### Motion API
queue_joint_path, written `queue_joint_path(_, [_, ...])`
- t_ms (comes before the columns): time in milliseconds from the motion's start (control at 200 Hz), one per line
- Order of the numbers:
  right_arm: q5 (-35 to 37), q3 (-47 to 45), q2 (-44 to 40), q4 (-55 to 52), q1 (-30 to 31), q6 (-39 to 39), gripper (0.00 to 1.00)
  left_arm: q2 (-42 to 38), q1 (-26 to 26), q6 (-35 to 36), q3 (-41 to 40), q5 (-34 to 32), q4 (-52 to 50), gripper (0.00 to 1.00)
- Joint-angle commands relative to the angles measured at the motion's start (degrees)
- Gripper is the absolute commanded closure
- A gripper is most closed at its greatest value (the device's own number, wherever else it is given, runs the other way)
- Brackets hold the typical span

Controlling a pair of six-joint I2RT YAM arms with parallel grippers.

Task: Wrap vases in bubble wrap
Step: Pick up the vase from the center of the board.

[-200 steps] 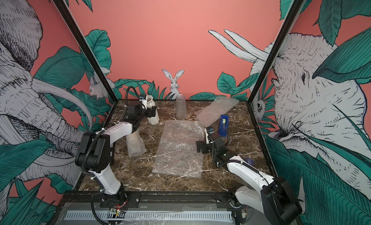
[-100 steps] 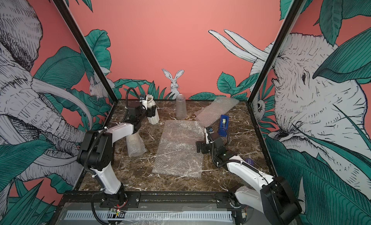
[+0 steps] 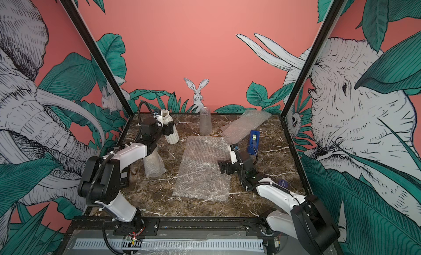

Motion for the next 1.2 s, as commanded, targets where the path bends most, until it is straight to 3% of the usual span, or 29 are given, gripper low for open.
queue_joint_path(0, [-5.1,-0.2,1.9,12.5,1.1,-4.0,0.02,-8.1,0.0,-3.4,0.4,-0.2,2.2,0.59])
queue_joint_path(205, [-6.3,2.2,6.1,19.8,6.3,-12.0,0.01,-16.2,-3.0,-7.6,0.8,2.1,-7.1,0.59])
queue_joint_path(495, [-8.3,9.2,12.5,25.1,8.5,-15.3,0.01,-25.1,-13.2,-11.8,-2.4,6.5,-13.3,0.59])
queue_joint_path(815, [-15.1,11.6,18.3,31.0,9.3,-13.6,0.01,-26.0,-21.8,-17.4,-6.9,8.3,-11.5,0.6])
queue_joint_path(1195, [-15.4,11.5,22.1,34.5,10.9,-10.1,0.01,-26.2,-27.7,-19.0,-8.1,9.6,-10.3,0.6])
